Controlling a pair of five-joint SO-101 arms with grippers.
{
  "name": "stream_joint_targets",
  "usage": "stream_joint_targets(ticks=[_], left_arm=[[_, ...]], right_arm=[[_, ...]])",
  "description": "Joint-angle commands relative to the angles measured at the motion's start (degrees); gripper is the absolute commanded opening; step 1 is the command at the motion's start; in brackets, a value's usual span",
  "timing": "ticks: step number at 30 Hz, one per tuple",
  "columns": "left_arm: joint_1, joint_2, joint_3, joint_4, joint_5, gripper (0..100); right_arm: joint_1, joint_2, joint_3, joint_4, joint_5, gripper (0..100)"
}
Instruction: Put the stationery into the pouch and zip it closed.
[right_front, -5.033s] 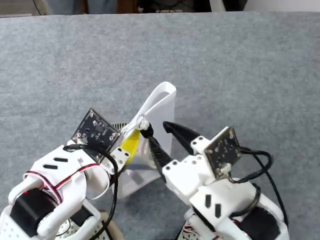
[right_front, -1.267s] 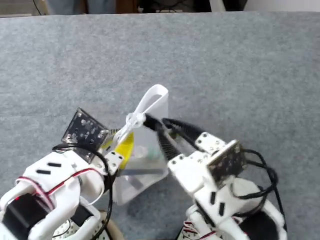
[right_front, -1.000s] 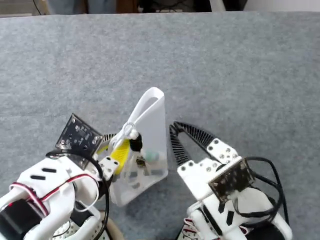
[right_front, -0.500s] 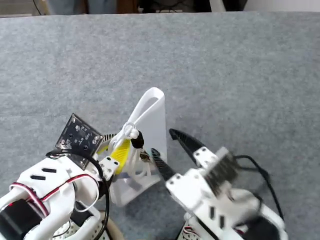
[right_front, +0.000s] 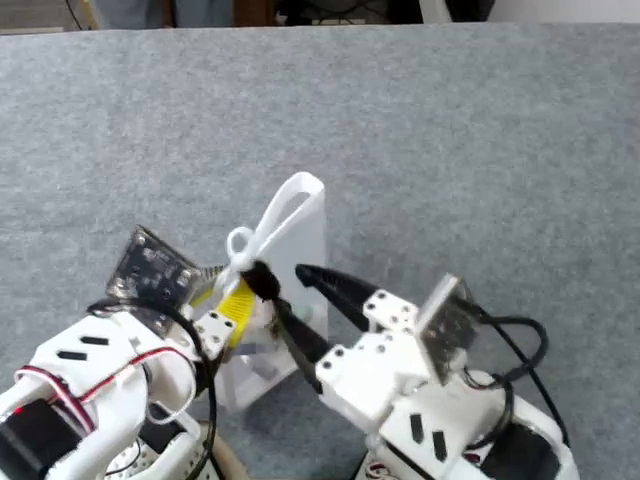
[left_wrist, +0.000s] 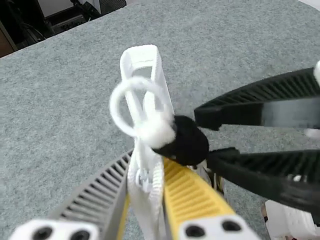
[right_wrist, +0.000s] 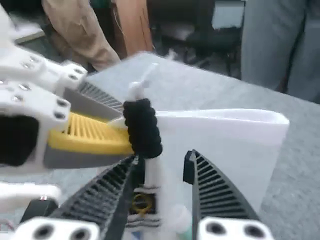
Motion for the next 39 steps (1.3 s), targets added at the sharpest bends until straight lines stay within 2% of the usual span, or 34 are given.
stream_joint_targets(ticks=[1, 6, 14, 30, 32, 34, 39], left_arm=[[0.04, 0.26, -1.54, 0.18, 0.18, 3], [0.04, 0.26, -1.54, 0.18, 0.18, 3], [0.04, 0.26, -1.71, 0.18, 0.26, 3], [-0.31, 0.26, -1.45, 0.26, 0.18, 3], [-0.31, 0.26, -1.45, 0.26, 0.18, 3], [-0.4, 0.26, -1.45, 0.18, 0.18, 3], [-0.48, 0.26, -1.45, 0.18, 0.18, 3]], right_arm=[[-1.05, 0.75, -4.35, 5.19, -0.79, 14.5], [-1.05, 0.84, -5.67, 5.89, -1.14, 14.5], [-2.11, 1.36, 1.36, -6.42, -1.23, 14.5], [-3.87, 1.36, 6.29, -10.2, -0.79, 13.9], [-3.87, 1.36, 5.93, -10.2, -0.7, 10.0], [-3.6, 0.92, 6.29, -11.69, -0.7, 1.4], [-3.52, 0.92, 6.02, -11.96, -0.7, 1.1]])
